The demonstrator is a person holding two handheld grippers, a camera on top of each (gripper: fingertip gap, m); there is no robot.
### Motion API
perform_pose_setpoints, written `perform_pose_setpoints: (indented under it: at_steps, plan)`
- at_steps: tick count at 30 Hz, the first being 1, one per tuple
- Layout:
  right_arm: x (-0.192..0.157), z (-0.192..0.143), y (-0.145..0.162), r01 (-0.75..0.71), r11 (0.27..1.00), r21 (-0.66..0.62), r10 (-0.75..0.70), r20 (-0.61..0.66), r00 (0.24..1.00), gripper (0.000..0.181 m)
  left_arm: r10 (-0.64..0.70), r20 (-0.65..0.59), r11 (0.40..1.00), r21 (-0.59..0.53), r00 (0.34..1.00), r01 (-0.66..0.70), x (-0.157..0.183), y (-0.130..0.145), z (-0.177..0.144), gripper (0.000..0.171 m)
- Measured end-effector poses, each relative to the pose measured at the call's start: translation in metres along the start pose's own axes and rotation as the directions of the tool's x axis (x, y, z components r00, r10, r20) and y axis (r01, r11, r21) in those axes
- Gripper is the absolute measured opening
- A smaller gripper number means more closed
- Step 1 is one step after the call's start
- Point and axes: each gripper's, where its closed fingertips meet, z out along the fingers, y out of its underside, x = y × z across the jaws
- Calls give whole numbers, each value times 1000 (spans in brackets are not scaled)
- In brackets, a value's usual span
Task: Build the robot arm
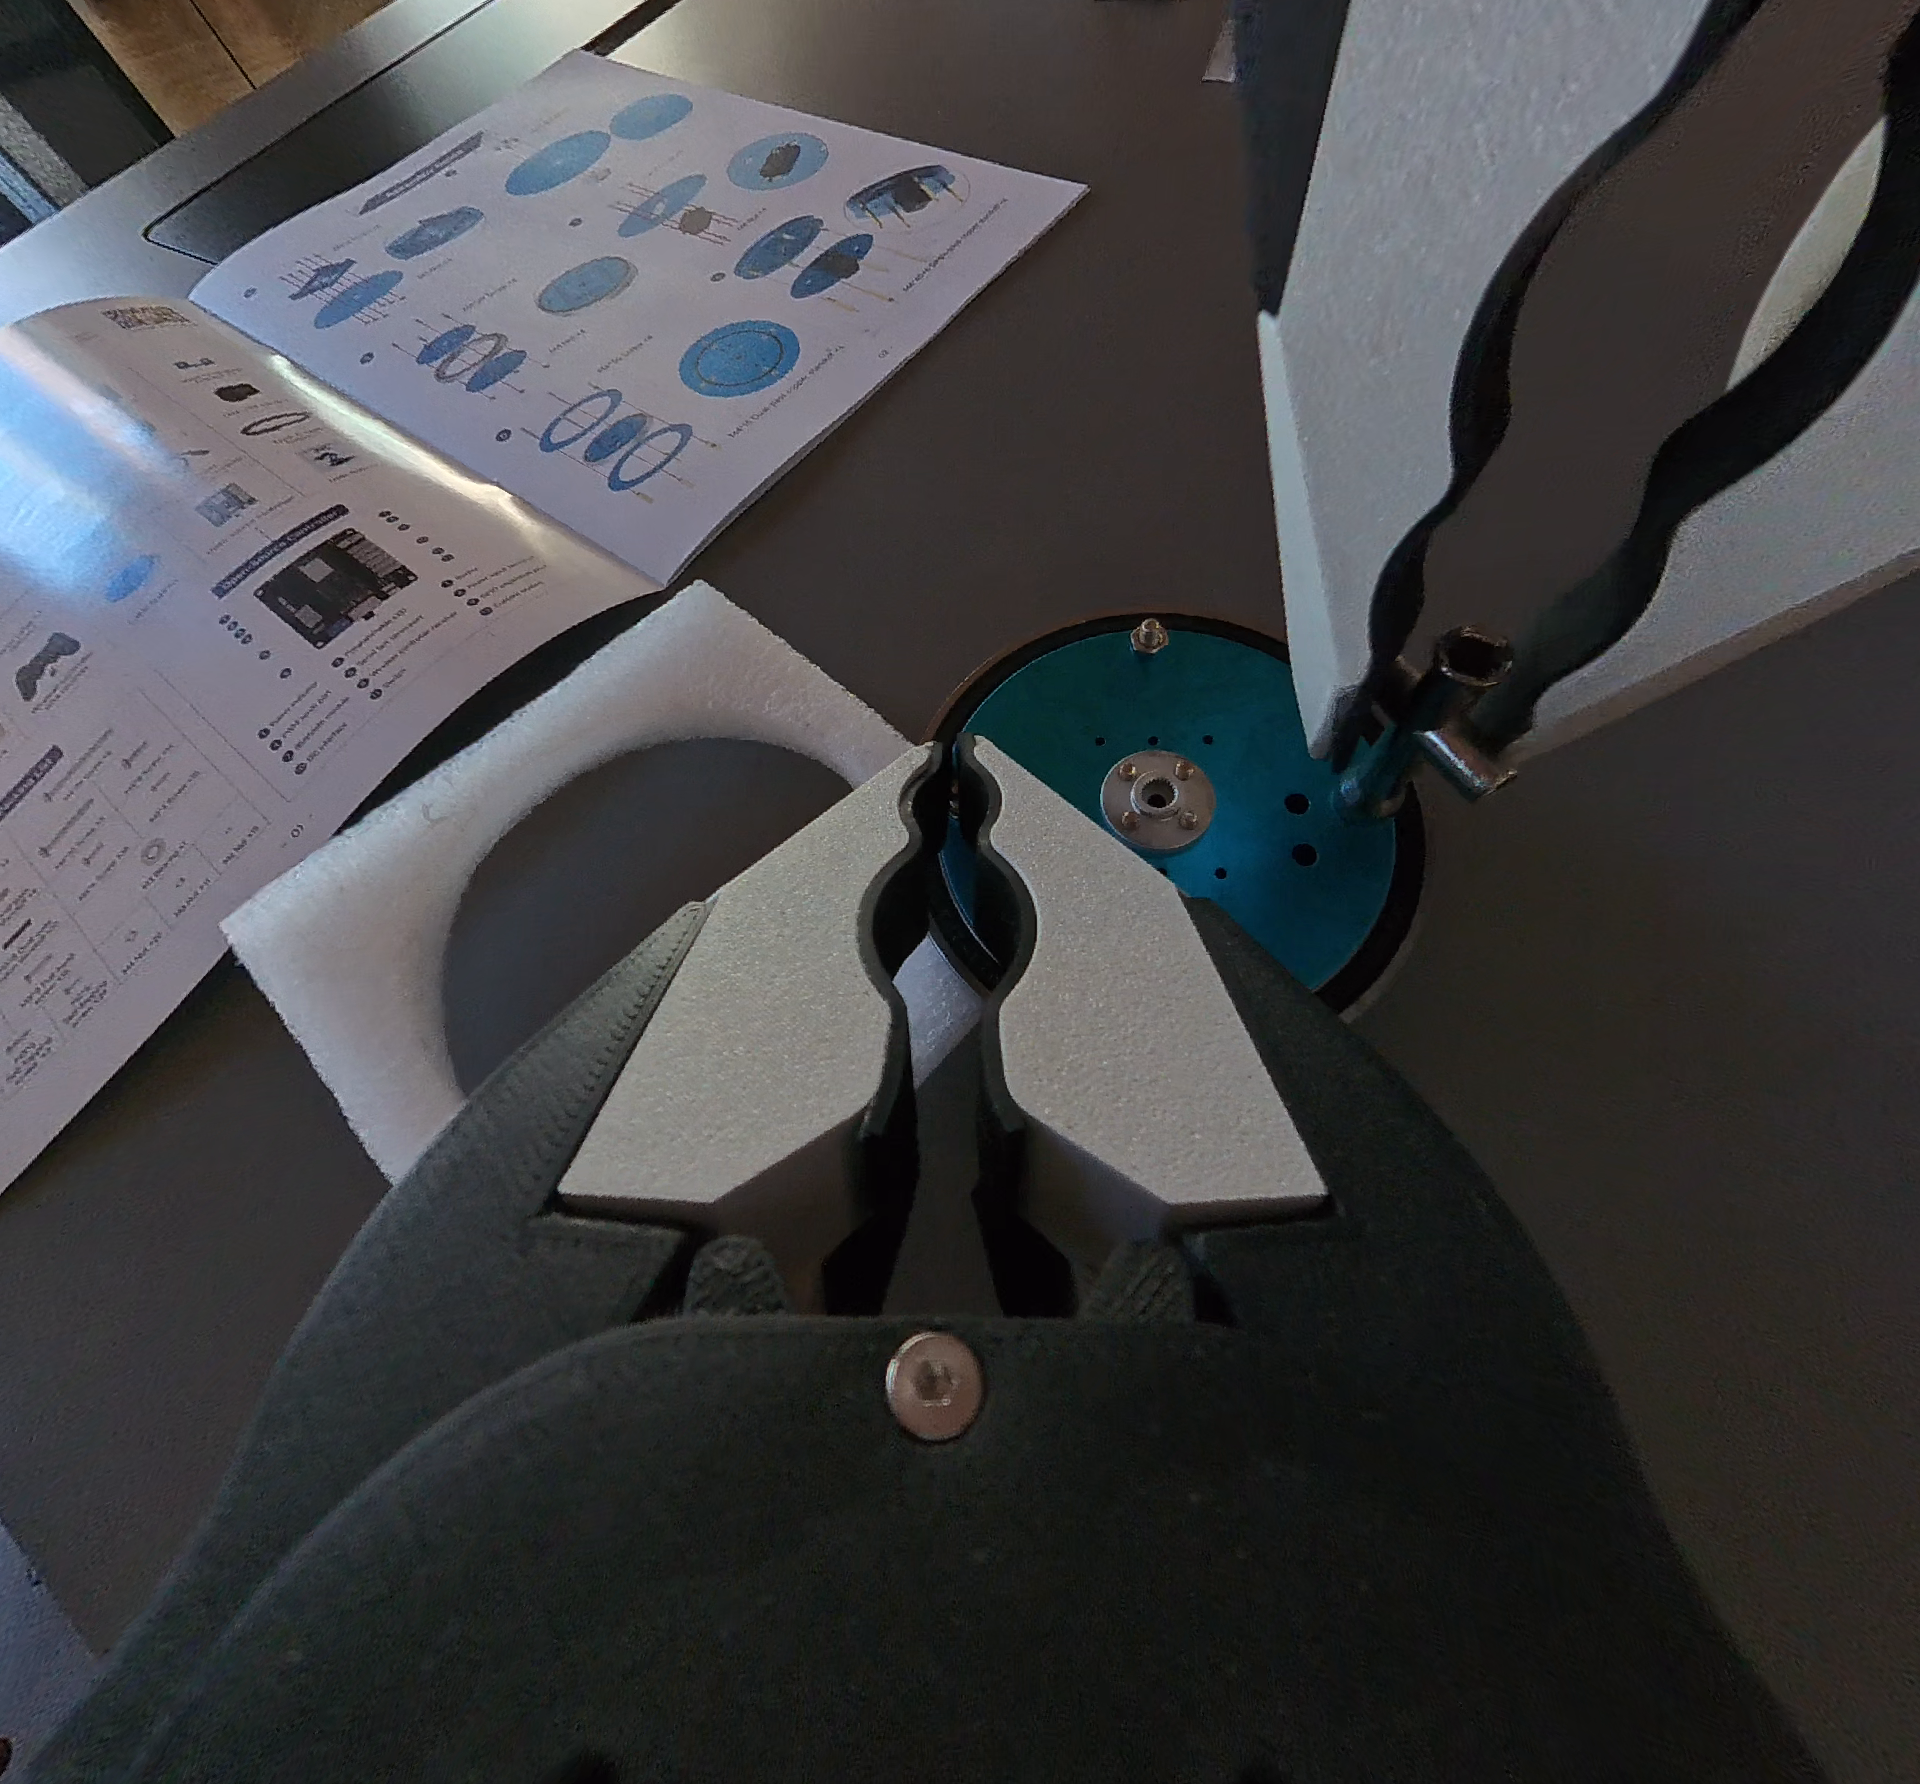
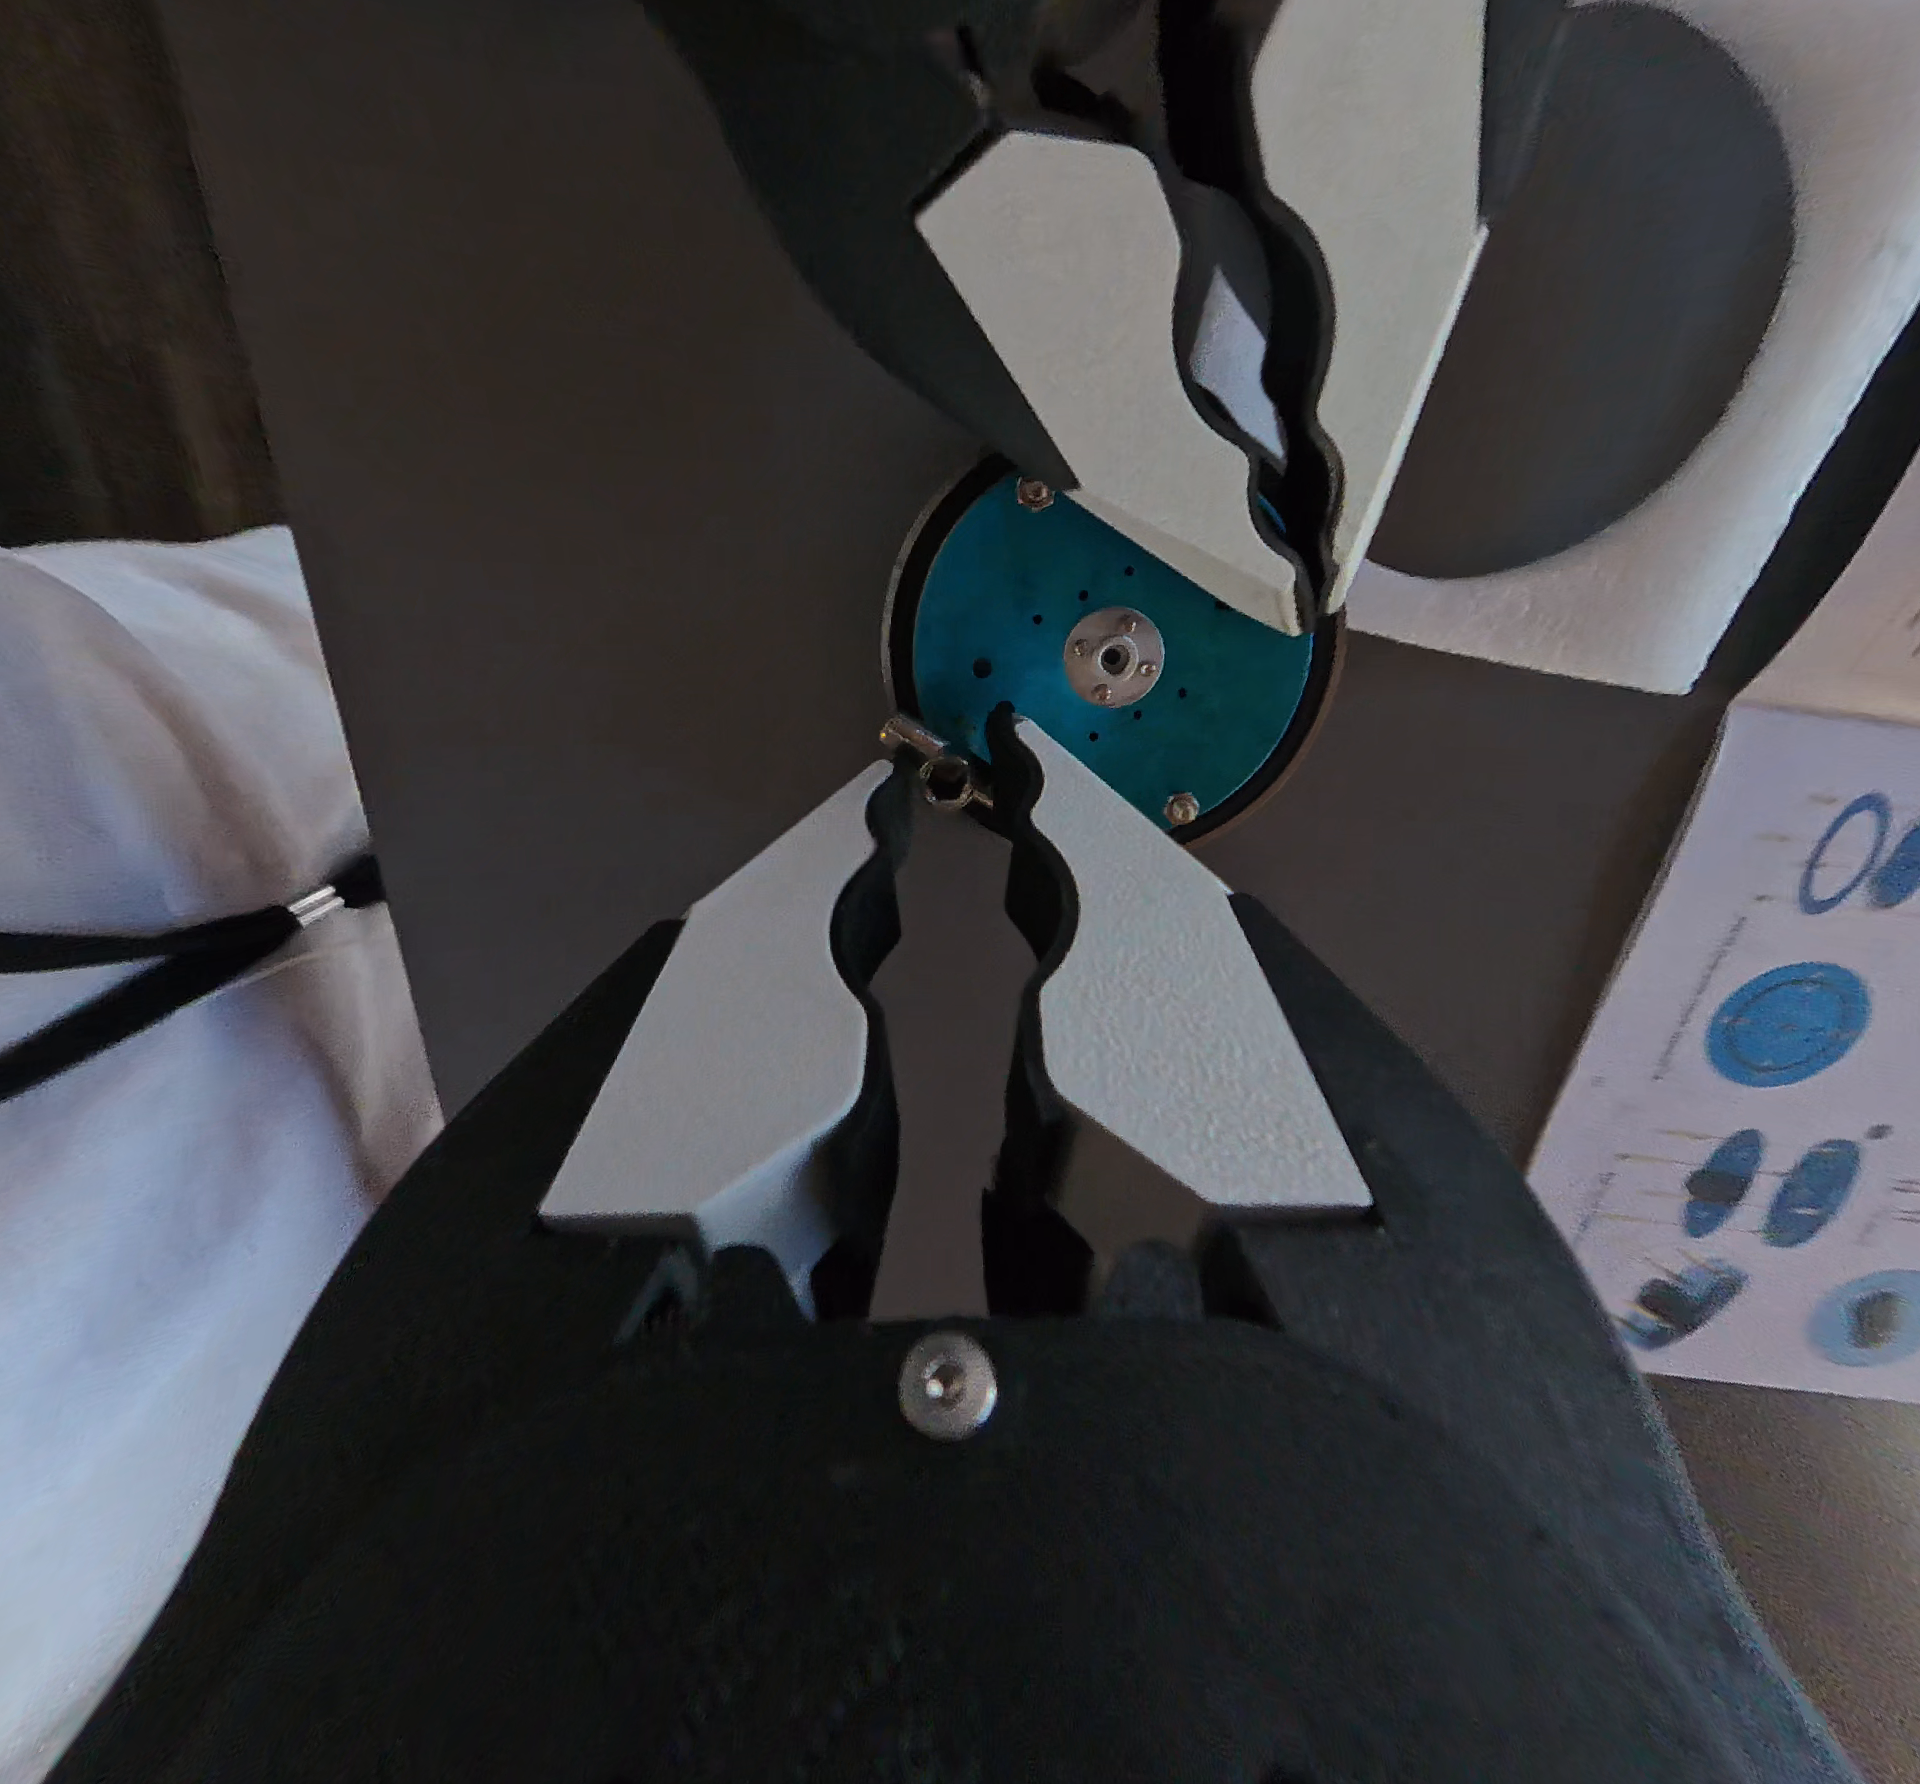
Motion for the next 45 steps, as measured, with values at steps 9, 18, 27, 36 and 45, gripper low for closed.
perform_pose_setpoints:
  at_steps: [9,18,27,36,45]
  plan:
    - [0,-4,1,207,978,34,-206,-34,978,12,-23,-4,1000,3,1000,23,0,-1,0,0]
    - [-1,-8,1,328,943,63,-329,14,944,8,-131,-51,982,129,990,137,-2,-16,-14,20]
    - [-5,-7,-3,547,837,15,-547,44,836,8,-162,-52,980,105,985,167,-5,-10,-16,15]
    - [3,-22,-12,576,815,67,-580,59,813,8,-185,-52,975,115,981,190,-8,-8,-22,13]
    - [60,-28,-28,495,861,119,-493,-46,869,7,-226,8,970,98,974,224,34,7,-61,43]
